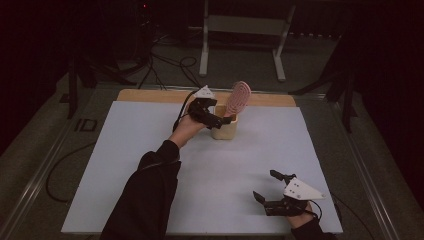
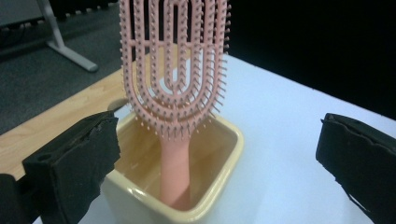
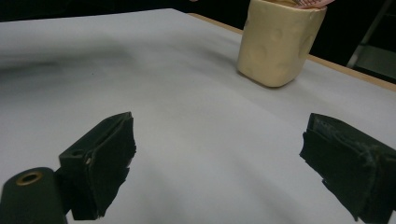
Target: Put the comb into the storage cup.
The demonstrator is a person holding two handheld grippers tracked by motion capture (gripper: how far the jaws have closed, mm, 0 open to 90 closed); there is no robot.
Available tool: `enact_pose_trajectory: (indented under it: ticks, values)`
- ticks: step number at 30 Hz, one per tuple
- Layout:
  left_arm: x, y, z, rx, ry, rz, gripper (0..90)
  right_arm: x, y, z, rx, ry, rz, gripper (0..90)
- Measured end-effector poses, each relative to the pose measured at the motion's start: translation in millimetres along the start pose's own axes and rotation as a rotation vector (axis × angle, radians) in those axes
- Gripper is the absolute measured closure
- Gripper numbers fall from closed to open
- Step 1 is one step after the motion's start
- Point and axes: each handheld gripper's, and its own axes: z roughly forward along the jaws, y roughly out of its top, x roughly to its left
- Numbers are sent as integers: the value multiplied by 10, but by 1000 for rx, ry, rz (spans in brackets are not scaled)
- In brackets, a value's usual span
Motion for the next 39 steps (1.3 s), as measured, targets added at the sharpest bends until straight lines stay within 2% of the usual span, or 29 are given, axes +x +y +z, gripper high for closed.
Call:
enact_pose_trajectory:
  ticks: [2,6,15,22,32,39]
  values:
    - [-4,3,-16,1,-7,-2,0,0,1,-1,0,-1,-1,93]
    - [-21,-6,-139,-1,-14,22,0,3,5,0,2,-4,-3,93]
    - [-58,-52,-346,9,-9,38,0,19,16,7,4,-4,-8,93]
    - [-79,-70,-441,12,-11,38,0,21,15,8,6,-7,-9,93]
    - [-131,-131,-567,12,-35,43,0,24,22,1,4,-7,-15,93]
    - [-126,-198,-749,13,-18,46,0,33,21,10,8,-7,-13,93]
